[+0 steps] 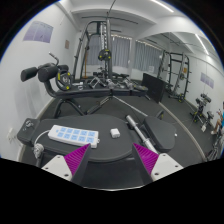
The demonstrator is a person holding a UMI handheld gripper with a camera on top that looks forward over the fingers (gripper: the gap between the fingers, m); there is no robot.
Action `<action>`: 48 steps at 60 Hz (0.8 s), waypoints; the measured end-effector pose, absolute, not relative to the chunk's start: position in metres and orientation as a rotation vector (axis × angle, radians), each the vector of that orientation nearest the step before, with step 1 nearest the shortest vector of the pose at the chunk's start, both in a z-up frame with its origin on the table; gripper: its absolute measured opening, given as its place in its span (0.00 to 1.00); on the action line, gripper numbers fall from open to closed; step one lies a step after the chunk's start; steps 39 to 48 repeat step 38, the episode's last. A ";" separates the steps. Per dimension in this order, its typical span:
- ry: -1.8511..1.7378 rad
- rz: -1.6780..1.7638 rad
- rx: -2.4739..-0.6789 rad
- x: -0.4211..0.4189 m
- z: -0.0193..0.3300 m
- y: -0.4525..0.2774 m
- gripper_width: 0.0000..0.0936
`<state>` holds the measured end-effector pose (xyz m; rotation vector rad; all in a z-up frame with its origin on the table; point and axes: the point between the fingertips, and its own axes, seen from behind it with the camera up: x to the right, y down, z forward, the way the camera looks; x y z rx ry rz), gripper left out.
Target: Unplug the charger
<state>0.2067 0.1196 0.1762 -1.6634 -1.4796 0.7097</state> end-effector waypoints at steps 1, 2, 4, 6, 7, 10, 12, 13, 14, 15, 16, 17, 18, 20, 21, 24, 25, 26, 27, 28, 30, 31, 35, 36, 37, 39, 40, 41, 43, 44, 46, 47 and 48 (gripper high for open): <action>-1.482 0.710 -1.661 0.218 0.181 0.114 0.92; -1.486 0.711 -1.656 0.229 0.186 0.108 0.92; -1.498 0.721 -1.644 0.249 0.196 0.095 0.91; -1.503 0.735 -1.637 0.269 0.204 0.083 0.92; -1.506 0.741 -1.635 0.278 0.207 0.077 0.92; -1.515 0.755 -1.627 0.300 0.215 0.063 0.92; -1.518 0.758 -1.617 0.309 0.216 0.055 0.92; -1.518 0.756 -1.616 0.315 0.217 0.053 0.92; -1.520 0.753 -1.616 0.320 0.218 0.050 0.92; -1.523 0.752 -1.615 0.324 0.218 0.047 0.92; -1.525 0.753 -1.615 0.329 0.218 0.045 0.91; -1.525 0.758 -1.616 0.333 0.218 0.043 0.92; -1.523 0.766 -1.620 0.336 0.218 0.041 0.92; -1.526 0.780 -1.631 0.344 0.218 0.034 0.91; -1.533 0.781 -1.629 0.347 0.218 0.031 0.92; -1.544 0.786 -1.615 0.353 0.220 0.027 0.92; -1.544 0.788 -1.610 0.355 0.222 0.027 0.92; -1.543 0.786 -1.604 0.357 0.223 0.027 0.92; -1.543 0.782 -1.598 0.357 0.224 0.027 0.92; -1.544 0.779 -1.592 0.358 0.226 0.027 0.91; -1.547 0.778 -1.588 0.360 0.228 0.026 0.91; -1.547 0.778 -1.587 0.361 0.229 0.026 0.91; -1.533 0.775 -1.571 0.361 0.234 0.028 0.91; -1.530 0.773 -1.568 0.361 0.235 0.029 0.92; -1.528 0.772 -1.564 0.361 0.236 0.030 0.92; -1.526 0.771 -1.561 0.362 0.237 0.030 0.91; -1.526 0.771 -1.561 0.362 0.237 0.030 0.91; -1.526 0.771 -1.561 0.362 0.237 0.030 0.91; -1.526 0.771 -1.561 0.362 0.237 0.030 0.91; -1.526 0.771 -1.561 0.362 0.237 0.030 0.91; -1.526 0.771 -1.561 0.362 0.237 0.030 0.91; -1.526 0.771 -1.561 0.362 0.237 0.030 0.91; -1.526 0.771 -1.561 0.362 0.237 0.030 0.91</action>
